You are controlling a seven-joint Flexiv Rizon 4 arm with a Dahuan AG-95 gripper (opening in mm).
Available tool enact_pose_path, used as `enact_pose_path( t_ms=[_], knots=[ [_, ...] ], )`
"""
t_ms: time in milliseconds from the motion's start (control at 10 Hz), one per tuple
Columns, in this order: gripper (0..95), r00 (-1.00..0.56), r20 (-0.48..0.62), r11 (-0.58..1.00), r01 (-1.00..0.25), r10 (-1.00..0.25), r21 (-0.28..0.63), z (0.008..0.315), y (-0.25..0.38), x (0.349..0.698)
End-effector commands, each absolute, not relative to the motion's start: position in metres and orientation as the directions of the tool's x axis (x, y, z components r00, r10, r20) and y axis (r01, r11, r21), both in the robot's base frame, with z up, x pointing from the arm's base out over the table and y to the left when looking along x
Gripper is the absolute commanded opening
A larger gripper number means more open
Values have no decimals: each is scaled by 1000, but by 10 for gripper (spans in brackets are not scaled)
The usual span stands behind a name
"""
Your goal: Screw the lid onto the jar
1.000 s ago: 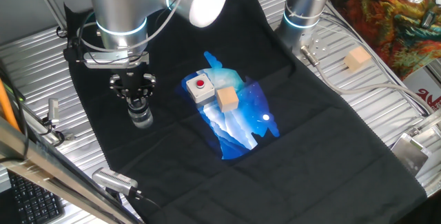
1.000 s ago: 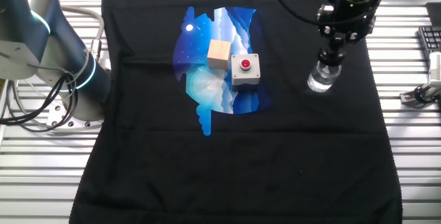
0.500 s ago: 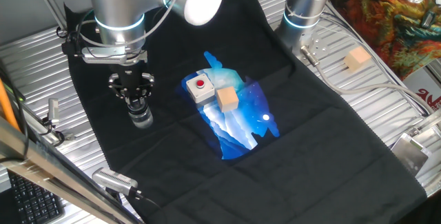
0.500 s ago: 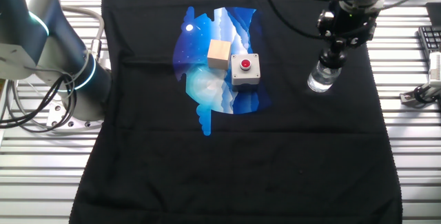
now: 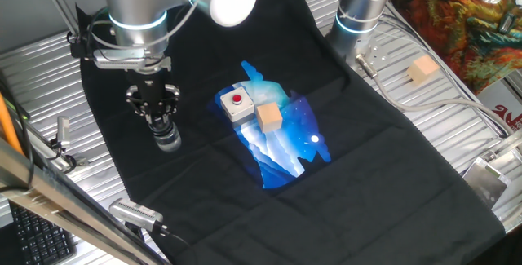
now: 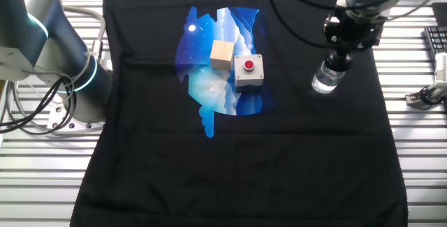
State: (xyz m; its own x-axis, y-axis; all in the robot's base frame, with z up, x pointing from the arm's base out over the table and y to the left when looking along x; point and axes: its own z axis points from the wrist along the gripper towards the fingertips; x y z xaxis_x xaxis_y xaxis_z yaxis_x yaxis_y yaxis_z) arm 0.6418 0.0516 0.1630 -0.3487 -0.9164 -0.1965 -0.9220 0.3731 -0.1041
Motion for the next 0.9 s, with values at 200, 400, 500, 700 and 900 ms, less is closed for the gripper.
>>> enact_pose_path(
  t_ms=[200,400,500,700,900],
  knots=[
    [0,-343,-216,369,-924,-914,-96,165,49,644],
    [0,-338,-235,367,-926,-911,-90,163,47,645],
    [0,-336,-240,365,-927,-911,-89,162,47,645],
    [0,-330,-257,361,-929,-909,-83,159,46,646],
    [0,-324,-266,356,-931,-908,-81,158,45,646]
  ],
)
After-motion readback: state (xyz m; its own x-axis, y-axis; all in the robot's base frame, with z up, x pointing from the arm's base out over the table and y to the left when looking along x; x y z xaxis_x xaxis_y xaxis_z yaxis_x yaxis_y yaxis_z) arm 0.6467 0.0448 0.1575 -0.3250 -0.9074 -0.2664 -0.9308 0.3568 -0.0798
